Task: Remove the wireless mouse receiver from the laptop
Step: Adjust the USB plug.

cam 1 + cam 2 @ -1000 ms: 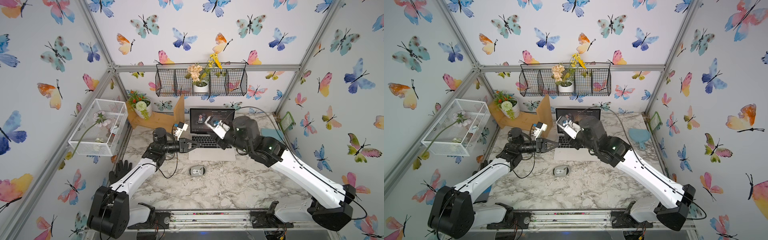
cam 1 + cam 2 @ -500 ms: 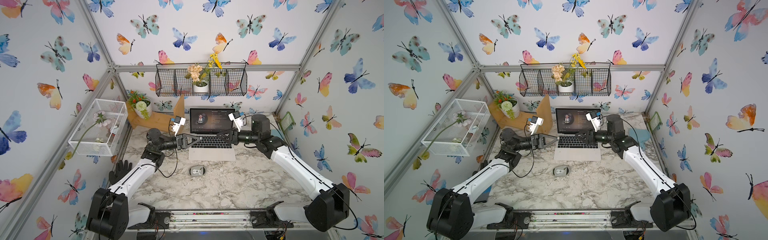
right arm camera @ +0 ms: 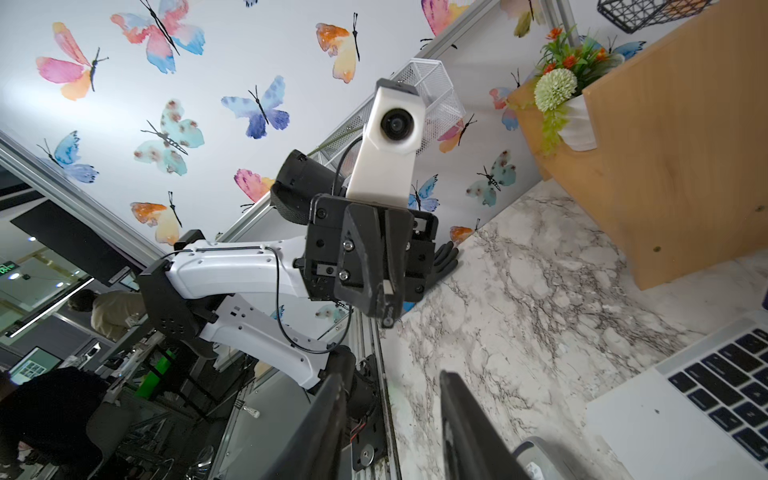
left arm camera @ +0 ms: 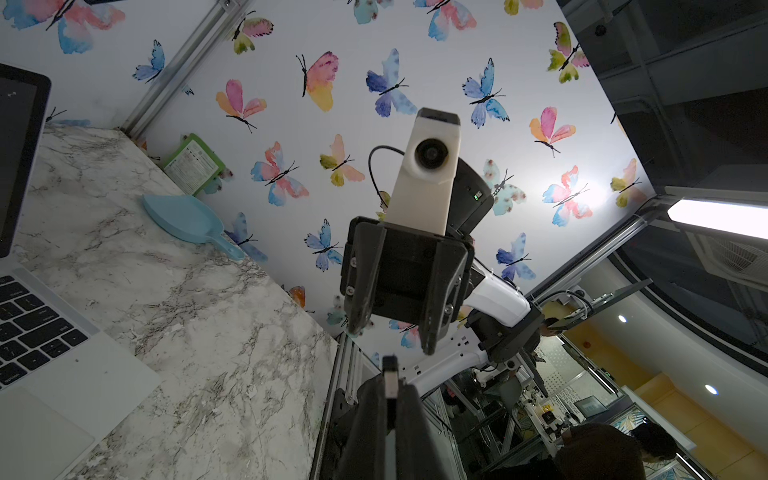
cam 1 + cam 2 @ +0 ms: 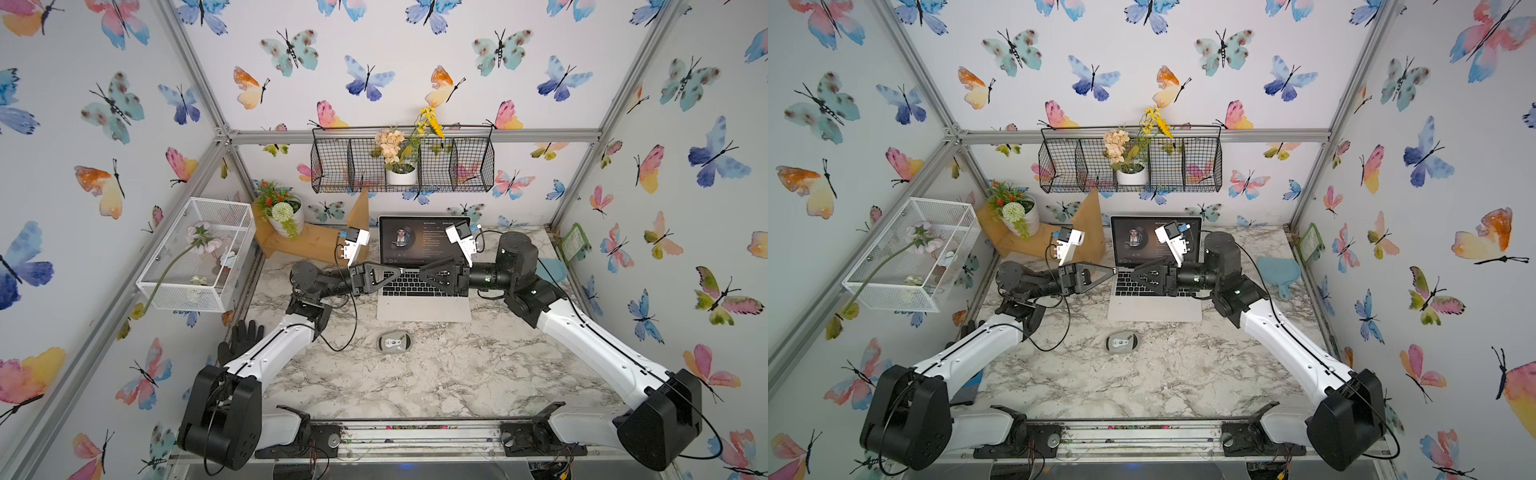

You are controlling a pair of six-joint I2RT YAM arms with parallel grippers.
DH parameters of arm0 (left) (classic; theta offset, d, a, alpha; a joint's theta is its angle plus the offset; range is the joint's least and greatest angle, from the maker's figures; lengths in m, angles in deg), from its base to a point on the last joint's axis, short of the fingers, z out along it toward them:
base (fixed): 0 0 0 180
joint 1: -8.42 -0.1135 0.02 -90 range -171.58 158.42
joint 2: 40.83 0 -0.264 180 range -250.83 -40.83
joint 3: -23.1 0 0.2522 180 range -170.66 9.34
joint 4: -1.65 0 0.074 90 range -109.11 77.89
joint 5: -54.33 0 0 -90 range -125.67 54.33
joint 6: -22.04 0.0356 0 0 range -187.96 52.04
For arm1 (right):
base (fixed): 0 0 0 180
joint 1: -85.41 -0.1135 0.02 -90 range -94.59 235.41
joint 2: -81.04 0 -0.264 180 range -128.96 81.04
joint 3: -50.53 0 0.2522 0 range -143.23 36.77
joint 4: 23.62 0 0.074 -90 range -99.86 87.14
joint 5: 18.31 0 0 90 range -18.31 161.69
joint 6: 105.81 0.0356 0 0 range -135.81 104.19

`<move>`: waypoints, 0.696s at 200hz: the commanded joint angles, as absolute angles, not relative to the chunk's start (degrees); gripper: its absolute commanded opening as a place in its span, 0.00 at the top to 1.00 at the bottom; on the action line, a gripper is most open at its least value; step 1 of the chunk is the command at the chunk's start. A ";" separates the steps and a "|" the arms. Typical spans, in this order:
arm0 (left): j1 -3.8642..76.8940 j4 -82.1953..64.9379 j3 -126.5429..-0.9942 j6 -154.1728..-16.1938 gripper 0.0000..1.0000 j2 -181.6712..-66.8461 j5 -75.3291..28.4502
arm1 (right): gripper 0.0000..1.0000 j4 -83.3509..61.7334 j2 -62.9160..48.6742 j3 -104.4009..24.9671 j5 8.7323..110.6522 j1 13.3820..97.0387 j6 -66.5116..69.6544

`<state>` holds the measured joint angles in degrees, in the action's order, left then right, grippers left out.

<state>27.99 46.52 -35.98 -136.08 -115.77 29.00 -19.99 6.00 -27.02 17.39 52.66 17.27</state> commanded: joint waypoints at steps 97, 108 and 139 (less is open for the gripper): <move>27.93 43.56 -35.40 -132.92 1.00 -112.95 30.43 | 0.70 -27.45 0.80 -30.70 19.77 48.23 24.43; 27.93 43.35 -35.24 -132.75 1.00 -112.73 30.43 | 0.71 -27.34 0.65 -31.22 20.18 48.23 24.44; 27.93 42.56 -35.07 -132.20 0.99 -112.46 30.34 | 0.74 -27.52 -0.66 -32.22 19.77 48.12 25.56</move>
<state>27.99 42.78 -35.66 -133.72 -114.06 28.97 -25.30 0.56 -30.16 18.83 48.51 24.41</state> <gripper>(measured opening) 0.071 0.269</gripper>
